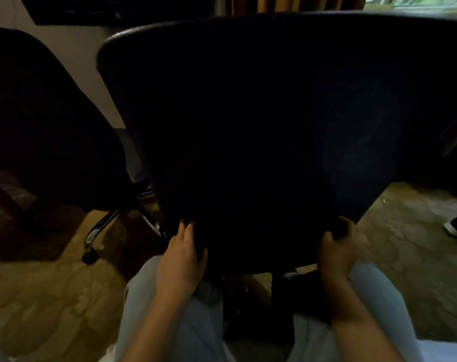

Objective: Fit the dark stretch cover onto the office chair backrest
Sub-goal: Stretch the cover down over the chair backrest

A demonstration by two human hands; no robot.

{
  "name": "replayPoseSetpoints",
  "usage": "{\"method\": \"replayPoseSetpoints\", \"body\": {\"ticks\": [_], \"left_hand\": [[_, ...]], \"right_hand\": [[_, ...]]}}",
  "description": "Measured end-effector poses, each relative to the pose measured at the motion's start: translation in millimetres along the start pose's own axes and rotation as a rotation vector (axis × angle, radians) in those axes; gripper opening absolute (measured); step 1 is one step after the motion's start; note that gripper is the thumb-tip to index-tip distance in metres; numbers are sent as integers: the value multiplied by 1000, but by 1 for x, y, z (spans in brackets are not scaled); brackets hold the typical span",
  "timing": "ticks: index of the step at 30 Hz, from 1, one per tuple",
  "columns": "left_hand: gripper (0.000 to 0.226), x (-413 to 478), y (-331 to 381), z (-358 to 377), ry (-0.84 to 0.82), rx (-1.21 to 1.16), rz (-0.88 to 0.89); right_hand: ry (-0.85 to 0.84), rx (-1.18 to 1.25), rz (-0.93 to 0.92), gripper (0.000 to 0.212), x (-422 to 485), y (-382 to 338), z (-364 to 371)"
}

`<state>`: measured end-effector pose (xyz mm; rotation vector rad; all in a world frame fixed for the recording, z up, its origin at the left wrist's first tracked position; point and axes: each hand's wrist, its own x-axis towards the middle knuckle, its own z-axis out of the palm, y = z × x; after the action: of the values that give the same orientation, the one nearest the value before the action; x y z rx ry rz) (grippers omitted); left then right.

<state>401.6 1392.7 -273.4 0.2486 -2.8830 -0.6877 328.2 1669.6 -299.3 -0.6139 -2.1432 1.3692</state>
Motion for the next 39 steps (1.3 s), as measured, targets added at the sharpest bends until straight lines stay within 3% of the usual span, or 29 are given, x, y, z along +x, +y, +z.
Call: {"method": "replayPoseSetpoints", "body": {"ticks": [6,10,12,19,23,27,36,39], "left_hand": [[69,-1,10,1,-13,-35,66],[69,-1,7,3,-1,-39,87],[71,-1,4,4,2,-34,63],[78,2,0,7,15,-10,43],[80,6,-3,10,7,0,57],[80,12,-8,13,17,-9,70],[80,19,-5,15,14,-44,-22],[79,14,8,21,36,-41,50]], "right_hand": [[-158,66,-83,40,-50,-14,44],[-508,-57,-330,44,-74,-16,64],[-587,-102,-381,46,-76,-13,66],[-161,46,-249,41,-29,-6,26],[-29,15,-172,40,19,9,-10],[89,-3,-361,34,56,-3,-43],[-60,-148,-642,36,42,5,-25],[-184,-232,-752,39,33,4,-19]]}}
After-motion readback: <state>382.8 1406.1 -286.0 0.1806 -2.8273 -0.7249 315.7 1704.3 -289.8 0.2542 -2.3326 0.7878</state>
